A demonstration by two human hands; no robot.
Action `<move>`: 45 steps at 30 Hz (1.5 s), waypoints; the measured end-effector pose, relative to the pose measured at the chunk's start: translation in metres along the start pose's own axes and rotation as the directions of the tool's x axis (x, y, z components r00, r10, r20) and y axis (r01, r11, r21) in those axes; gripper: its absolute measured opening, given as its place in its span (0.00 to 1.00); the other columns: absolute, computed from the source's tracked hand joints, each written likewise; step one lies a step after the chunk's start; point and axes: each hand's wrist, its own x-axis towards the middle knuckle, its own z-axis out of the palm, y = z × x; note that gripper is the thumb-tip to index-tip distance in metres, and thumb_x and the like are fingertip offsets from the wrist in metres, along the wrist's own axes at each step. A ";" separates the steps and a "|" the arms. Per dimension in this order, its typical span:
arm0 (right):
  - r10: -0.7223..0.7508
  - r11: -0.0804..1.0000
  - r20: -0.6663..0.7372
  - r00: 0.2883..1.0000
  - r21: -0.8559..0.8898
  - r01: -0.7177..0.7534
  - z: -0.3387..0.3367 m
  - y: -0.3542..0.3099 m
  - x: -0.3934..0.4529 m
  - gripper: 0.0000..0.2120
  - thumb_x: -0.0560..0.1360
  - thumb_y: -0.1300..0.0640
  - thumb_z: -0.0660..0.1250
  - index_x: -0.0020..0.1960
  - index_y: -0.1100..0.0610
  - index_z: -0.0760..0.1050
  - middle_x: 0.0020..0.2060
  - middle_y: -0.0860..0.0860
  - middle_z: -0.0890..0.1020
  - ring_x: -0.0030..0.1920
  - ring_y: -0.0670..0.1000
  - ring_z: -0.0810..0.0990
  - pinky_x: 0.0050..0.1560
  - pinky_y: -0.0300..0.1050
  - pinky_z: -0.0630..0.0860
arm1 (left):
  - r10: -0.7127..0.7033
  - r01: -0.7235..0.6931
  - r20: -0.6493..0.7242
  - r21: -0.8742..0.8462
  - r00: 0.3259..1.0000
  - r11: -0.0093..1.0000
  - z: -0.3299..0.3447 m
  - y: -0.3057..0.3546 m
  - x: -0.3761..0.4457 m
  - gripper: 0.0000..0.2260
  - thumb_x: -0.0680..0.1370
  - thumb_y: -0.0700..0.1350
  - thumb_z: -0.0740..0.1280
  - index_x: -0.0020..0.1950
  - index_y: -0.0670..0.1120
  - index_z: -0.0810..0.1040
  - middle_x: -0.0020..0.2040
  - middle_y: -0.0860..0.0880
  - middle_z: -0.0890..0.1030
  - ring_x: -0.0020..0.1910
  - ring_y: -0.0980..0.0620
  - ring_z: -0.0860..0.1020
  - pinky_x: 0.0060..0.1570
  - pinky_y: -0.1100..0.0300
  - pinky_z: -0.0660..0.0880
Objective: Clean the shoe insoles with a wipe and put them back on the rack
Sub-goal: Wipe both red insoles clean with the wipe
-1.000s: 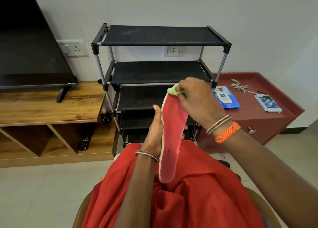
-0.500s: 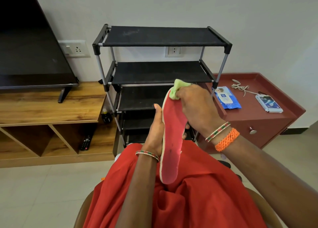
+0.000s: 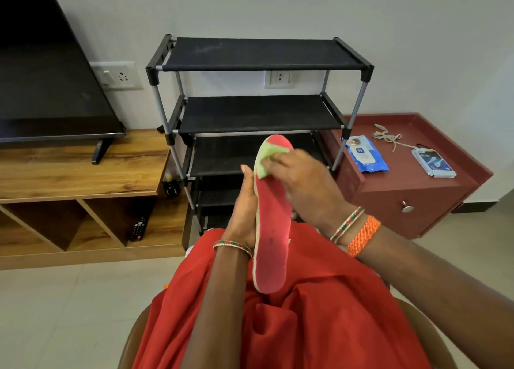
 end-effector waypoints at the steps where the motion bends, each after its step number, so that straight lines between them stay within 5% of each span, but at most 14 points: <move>1: -0.038 0.999 0.034 0.999 0.005 0.038 0.006 -0.006 -0.009 0.20 0.70 0.61 0.52 0.53 0.63 0.79 0.45 0.57 0.81 0.43 0.60 0.79 0.32 0.54 0.80 | -0.009 0.008 -0.010 -0.047 1.000 0.999 -0.001 0.001 0.000 0.35 0.75 0.70 0.48 0.60 0.44 0.78 0.54 0.42 0.80 0.51 0.46 0.79 0.53 0.54 0.76; 4: -0.082 0.996 0.135 0.987 -0.031 0.087 0.012 -0.021 -0.027 0.18 0.70 0.60 0.54 0.52 0.62 0.79 0.43 0.56 0.81 0.40 0.57 0.80 0.22 0.49 0.76 | -0.041 0.040 -0.013 -0.074 0.999 0.996 -0.003 0.001 -0.002 0.41 0.74 0.72 0.47 0.58 0.39 0.81 0.64 0.37 0.75 0.62 0.43 0.75 0.66 0.49 0.68; 8: 0.024 0.986 0.121 0.992 -0.167 -0.004 0.000 -0.015 -0.009 0.17 0.65 0.65 0.73 0.54 0.63 0.79 0.45 0.57 0.81 0.43 0.58 0.80 0.26 0.46 0.76 | 0.007 -0.007 -0.002 -0.101 1.000 0.995 -0.001 -0.002 0.002 0.37 0.76 0.69 0.47 0.52 0.41 0.84 0.55 0.40 0.81 0.54 0.44 0.81 0.57 0.51 0.75; 12: 0.228 0.949 0.182 0.956 -0.263 -0.176 -0.008 0.003 0.014 0.17 0.80 0.60 0.56 0.68 0.55 0.67 0.62 0.52 0.73 0.58 0.55 0.72 0.46 0.49 0.74 | 0.051 -0.052 -0.019 -0.071 0.999 0.996 -0.003 -0.002 0.002 0.33 0.76 0.67 0.49 0.49 0.45 0.84 0.43 0.46 0.83 0.43 0.50 0.82 0.49 0.58 0.78; 16: 0.086 0.942 0.222 0.971 -0.335 -0.007 0.004 -0.018 -0.019 0.12 0.73 0.61 0.60 0.52 0.55 0.79 0.44 0.48 0.81 0.45 0.51 0.78 0.30 0.40 0.70 | 0.059 -0.063 -0.047 -0.097 0.997 0.993 -0.015 0.006 0.001 0.35 0.74 0.70 0.48 0.43 0.45 0.83 0.35 0.48 0.82 0.36 0.51 0.82 0.38 0.60 0.79; 18: 0.023 0.962 0.233 0.972 -0.271 0.042 0.009 -0.030 -0.040 0.10 0.67 0.61 0.63 0.44 0.55 0.82 0.37 0.48 0.81 0.37 0.50 0.79 0.25 0.37 0.70 | 0.060 -0.066 -0.050 -0.132 0.997 0.989 -0.019 0.007 0.002 0.36 0.74 0.71 0.48 0.51 0.43 0.81 0.42 0.45 0.82 0.41 0.49 0.82 0.41 0.55 0.81; 22: 0.085 0.983 0.241 0.967 -0.181 -0.041 0.006 -0.030 -0.044 0.17 0.58 0.62 0.79 0.46 0.58 0.82 0.39 0.51 0.82 0.39 0.52 0.81 0.24 0.37 0.72 | 0.052 -0.056 -0.019 -0.245 0.998 0.968 -0.013 0.004 0.004 0.41 0.72 0.73 0.48 0.68 0.43 0.70 0.60 0.41 0.78 0.54 0.44 0.80 0.58 0.48 0.75; 26: 0.207 0.965 0.210 0.956 -0.203 -0.164 0.007 -0.015 -0.017 0.16 0.79 0.59 0.59 0.66 0.56 0.69 0.60 0.51 0.75 0.60 0.53 0.71 0.47 0.44 0.75 | 0.100 -0.094 0.016 -0.212 0.995 0.973 0.001 -0.005 0.005 0.41 0.72 0.71 0.54 0.70 0.39 0.68 0.64 0.40 0.74 0.67 0.43 0.72 0.70 0.49 0.64; 29: 0.250 0.965 0.183 0.951 -0.132 -0.228 0.012 -0.007 -0.007 0.16 0.81 0.57 0.54 0.67 0.54 0.68 0.61 0.49 0.74 0.61 0.51 0.68 0.51 0.43 0.72 | 0.140 -0.136 -0.002 -0.242 0.990 0.961 0.007 -0.014 0.004 0.27 0.76 0.63 0.58 0.58 0.41 0.78 0.55 0.42 0.80 0.59 0.45 0.78 0.66 0.50 0.69; 34: 0.204 0.979 0.161 0.966 -0.031 -0.201 0.016 -0.008 -0.008 0.14 0.78 0.59 0.58 0.61 0.58 0.76 0.56 0.52 0.79 0.60 0.53 0.73 0.56 0.46 0.72 | 0.128 -0.148 -0.090 -0.276 0.988 0.950 0.005 -0.017 0.010 0.32 0.74 0.66 0.56 0.62 0.42 0.75 0.55 0.41 0.80 0.58 0.45 0.77 0.64 0.50 0.71; 38: 0.134 0.970 0.170 0.976 0.178 -0.164 0.014 -0.029 -0.027 0.18 0.70 0.55 0.54 0.45 0.59 0.82 0.41 0.53 0.83 0.46 0.56 0.80 0.42 0.54 0.80 | 0.180 -0.220 -0.144 -0.346 0.973 0.912 -0.012 -0.006 0.012 0.35 0.74 0.70 0.52 0.68 0.45 0.71 0.55 0.43 0.80 0.54 0.46 0.79 0.60 0.51 0.73; 41: 0.033 0.960 0.235 0.971 0.262 -0.096 0.017 -0.044 -0.041 0.18 0.71 0.53 0.56 0.48 0.59 0.82 0.43 0.52 0.84 0.46 0.56 0.80 0.40 0.54 0.80 | 0.274 -0.322 -0.169 -0.459 0.947 0.828 -0.022 0.001 0.011 0.34 0.75 0.69 0.53 0.69 0.45 0.69 0.61 0.43 0.79 0.58 0.44 0.79 0.58 0.47 0.75; 45: 0.151 0.969 0.207 0.967 0.163 -0.187 0.021 -0.024 -0.016 0.14 0.73 0.60 0.61 0.57 0.57 0.78 0.53 0.53 0.81 0.54 0.57 0.78 0.46 0.56 0.78 | 0.164 -0.196 -0.123 -0.327 0.979 0.925 -0.002 -0.009 0.014 0.42 0.69 0.75 0.47 0.69 0.46 0.70 0.64 0.40 0.76 0.64 0.40 0.73 0.66 0.46 0.68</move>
